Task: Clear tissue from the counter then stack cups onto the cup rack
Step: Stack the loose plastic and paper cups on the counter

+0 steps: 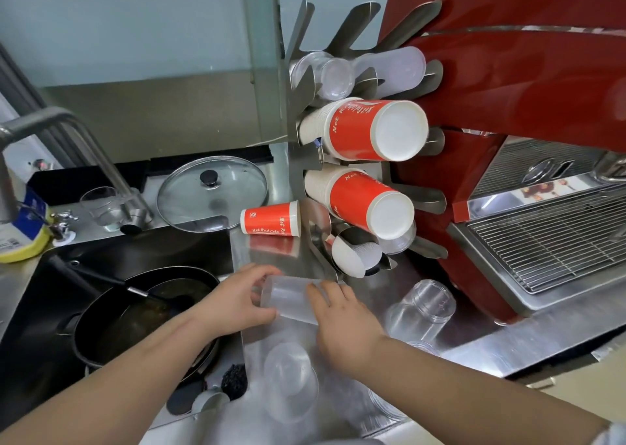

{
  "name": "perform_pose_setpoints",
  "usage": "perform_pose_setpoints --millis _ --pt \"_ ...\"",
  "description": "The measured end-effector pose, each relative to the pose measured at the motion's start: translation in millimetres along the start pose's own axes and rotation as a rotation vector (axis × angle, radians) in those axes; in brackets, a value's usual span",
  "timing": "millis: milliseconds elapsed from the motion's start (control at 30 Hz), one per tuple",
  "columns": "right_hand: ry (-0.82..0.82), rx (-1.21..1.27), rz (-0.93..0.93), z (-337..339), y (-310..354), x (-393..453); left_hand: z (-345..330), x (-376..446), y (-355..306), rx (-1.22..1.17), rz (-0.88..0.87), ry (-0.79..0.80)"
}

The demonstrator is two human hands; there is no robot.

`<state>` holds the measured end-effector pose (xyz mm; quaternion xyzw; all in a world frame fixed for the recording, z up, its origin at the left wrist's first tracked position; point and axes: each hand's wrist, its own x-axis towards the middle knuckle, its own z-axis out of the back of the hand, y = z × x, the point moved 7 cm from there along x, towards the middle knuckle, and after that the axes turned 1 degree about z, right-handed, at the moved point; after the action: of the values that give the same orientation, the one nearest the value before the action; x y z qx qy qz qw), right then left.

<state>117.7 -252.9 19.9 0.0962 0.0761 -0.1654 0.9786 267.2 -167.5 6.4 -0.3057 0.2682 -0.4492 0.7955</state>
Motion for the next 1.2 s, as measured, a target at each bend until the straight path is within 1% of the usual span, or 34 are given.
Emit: perform_pose_setpoints --millis 133,200,333,500,700,833,1000,1100,1200 --pt "-0.034 0.164 -0.064 1.1 -0.4 6.2 10.7 -5.3 -15.5 -0.048 -0.018 -0.07" --pt "-0.02 0.241 -0.092 -3.3 1.1 8.7 13.7 -7.0 -22.9 -0.057 -0.034 -0.089" --pt "0.016 0.345 -0.106 -13.2 5.8 11.8 8.6 -11.1 -31.1 0.016 -0.066 -0.05" --pt "0.012 0.398 -0.115 -18.3 3.1 12.2 -1.6 -19.6 -22.0 0.027 -0.025 -0.002" --pt "0.102 0.322 -0.139 -14.5 -1.6 14.9 -2.4 -23.2 -23.3 0.062 0.013 0.038" --pt "0.228 0.228 -0.081 5.6 1.9 15.9 2.3 -22.4 -25.7 0.152 0.035 0.14" --pt "0.397 0.066 0.002 48.2 19.7 18.3 26.4 -14.6 -34.7 0.253 0.061 0.294" --pt "0.4 -0.019 0.011 79.6 27.6 29.1 46.5 -7.8 -39.5 0.406 0.118 0.412" --pt "0.334 -0.111 0.041 116.9 41.4 42.2 69.7 -0.3 -44.2 0.558 0.169 0.502"
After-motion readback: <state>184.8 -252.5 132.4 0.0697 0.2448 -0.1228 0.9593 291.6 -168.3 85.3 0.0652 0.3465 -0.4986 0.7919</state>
